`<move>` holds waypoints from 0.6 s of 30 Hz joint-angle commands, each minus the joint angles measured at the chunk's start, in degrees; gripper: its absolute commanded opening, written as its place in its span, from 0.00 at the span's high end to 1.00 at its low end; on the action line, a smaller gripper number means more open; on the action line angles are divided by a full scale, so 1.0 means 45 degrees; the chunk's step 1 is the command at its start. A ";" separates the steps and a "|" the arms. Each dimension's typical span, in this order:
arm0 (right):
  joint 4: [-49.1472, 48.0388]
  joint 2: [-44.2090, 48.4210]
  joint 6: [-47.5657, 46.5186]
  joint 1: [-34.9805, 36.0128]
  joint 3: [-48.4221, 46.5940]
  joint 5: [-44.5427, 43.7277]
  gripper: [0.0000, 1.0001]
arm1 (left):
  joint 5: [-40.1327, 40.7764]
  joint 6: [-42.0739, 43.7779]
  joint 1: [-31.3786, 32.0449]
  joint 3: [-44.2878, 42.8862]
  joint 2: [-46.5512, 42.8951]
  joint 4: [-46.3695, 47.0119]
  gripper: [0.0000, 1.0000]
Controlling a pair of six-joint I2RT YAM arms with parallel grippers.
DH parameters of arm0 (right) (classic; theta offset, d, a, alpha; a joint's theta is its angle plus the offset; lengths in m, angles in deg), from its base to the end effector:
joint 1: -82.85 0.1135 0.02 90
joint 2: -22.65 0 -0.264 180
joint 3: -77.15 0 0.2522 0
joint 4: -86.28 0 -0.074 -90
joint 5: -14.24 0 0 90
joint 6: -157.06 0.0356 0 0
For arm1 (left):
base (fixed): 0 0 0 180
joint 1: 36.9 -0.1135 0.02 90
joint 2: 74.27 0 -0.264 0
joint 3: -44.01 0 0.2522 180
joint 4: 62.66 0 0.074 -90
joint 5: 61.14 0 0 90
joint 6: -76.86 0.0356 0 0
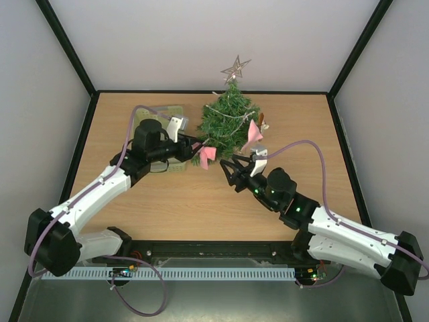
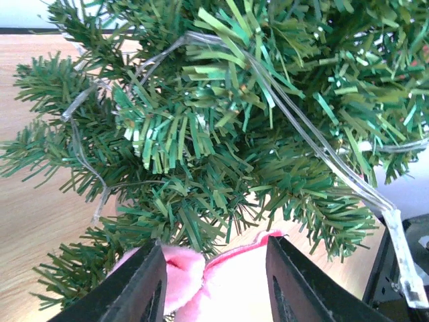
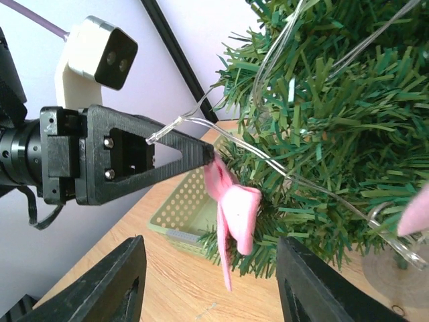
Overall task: Decorate the small christmas tree
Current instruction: Place the decoration item on the Christmas tree.
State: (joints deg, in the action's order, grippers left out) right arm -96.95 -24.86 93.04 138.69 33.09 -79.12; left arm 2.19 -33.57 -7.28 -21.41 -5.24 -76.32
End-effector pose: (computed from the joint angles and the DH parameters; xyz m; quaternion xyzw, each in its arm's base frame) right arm 0.1157 0.1668 0.2926 -0.1625 0.6896 0.4463 0.5467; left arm 0.2340 -0.1514 0.3127 0.1991 0.7701 -0.4123 0.4442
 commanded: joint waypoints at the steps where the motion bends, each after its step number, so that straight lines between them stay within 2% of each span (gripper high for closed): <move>1: 0.0885 0.0569 0.0133 -0.0054 0.0268 0.0034 0.48 | 0.0683 0.0048 -0.0051 -0.0796 -0.0407 -0.0808 0.55; 9: 0.0566 0.1012 0.1078 -0.0046 0.1449 -0.0147 0.46 | 0.0925 0.0467 -0.0809 -0.1736 -0.0322 -0.1807 0.52; 14: -0.0277 0.0309 0.2391 -0.0068 0.2156 -0.0093 0.47 | 0.0378 0.0490 -0.1915 -0.1658 -0.0383 -0.2132 0.52; 18: -0.1871 -0.0834 0.3336 -0.0088 0.2806 -0.0278 0.53 | -0.0070 0.0672 -0.2699 -0.1451 -0.0847 -0.2469 0.51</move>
State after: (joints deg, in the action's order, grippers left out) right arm -97.43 -24.71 102.37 138.69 43.23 -79.21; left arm 4.39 -31.82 -16.76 -28.08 -6.05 -85.02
